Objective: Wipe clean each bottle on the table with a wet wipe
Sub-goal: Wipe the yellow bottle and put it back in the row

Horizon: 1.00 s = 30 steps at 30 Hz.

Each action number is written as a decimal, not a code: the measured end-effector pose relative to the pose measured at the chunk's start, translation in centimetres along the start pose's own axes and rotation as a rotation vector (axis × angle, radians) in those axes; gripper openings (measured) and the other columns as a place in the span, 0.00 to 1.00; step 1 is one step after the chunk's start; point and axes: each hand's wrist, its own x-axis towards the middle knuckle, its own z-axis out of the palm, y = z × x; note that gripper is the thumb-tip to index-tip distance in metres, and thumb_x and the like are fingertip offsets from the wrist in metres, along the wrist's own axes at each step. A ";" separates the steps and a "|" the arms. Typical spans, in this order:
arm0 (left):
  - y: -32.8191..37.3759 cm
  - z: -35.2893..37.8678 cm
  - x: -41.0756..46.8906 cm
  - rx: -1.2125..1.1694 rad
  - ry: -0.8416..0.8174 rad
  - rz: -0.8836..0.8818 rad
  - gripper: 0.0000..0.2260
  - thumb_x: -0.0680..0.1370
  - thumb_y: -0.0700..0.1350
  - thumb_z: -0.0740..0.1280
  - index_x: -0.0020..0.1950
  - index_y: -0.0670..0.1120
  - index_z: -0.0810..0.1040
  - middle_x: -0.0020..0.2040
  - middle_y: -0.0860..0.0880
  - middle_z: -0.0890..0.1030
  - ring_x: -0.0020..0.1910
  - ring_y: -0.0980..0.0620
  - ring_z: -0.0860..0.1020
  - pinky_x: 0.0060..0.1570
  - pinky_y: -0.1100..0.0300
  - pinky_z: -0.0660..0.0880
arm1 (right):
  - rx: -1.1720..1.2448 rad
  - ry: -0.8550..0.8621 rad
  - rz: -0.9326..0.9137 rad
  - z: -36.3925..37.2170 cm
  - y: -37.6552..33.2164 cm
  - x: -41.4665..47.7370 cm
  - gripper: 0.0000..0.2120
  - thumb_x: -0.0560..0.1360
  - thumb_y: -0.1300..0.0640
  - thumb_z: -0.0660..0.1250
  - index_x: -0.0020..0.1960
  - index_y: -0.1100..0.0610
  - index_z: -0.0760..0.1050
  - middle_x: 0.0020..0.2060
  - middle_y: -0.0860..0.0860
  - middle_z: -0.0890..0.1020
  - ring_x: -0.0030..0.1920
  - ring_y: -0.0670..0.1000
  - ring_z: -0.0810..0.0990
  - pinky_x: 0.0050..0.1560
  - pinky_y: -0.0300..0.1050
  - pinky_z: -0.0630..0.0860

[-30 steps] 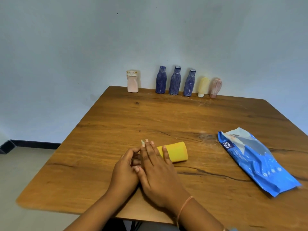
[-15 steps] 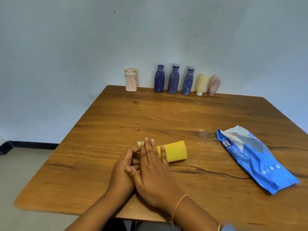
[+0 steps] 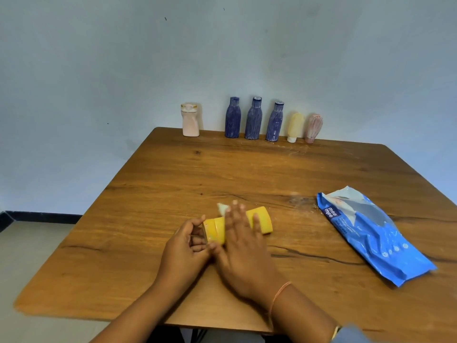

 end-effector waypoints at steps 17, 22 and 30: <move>-0.2 0.1 0.4 -0.031 0.007 -0.039 0.31 0.63 0.32 0.77 0.60 0.51 0.70 0.45 0.49 0.79 0.40 0.54 0.80 0.40 0.69 0.78 | -0.089 -0.026 0.270 -0.8 6.5 -0.3 0.50 0.62 0.27 0.21 0.74 0.58 0.31 0.75 0.54 0.36 0.74 0.50 0.34 0.70 0.50 0.31; -0.3 0.0 0.5 -0.021 -0.022 -0.062 0.26 0.66 0.30 0.74 0.60 0.47 0.72 0.43 0.49 0.79 0.34 0.62 0.80 0.37 0.72 0.76 | 0.021 -0.081 -0.031 0.3 0.1 -1.0 0.42 0.68 0.31 0.32 0.73 0.57 0.32 0.72 0.52 0.32 0.71 0.48 0.27 0.71 0.45 0.30; -0.3 -0.2 0.2 -0.029 -0.017 -0.071 0.27 0.64 0.31 0.75 0.59 0.47 0.73 0.43 0.46 0.80 0.36 0.57 0.82 0.37 0.68 0.78 | -0.036 -0.114 -0.107 -0.4 2.0 -0.3 0.41 0.68 0.32 0.28 0.75 0.53 0.33 0.73 0.48 0.33 0.72 0.45 0.30 0.71 0.45 0.30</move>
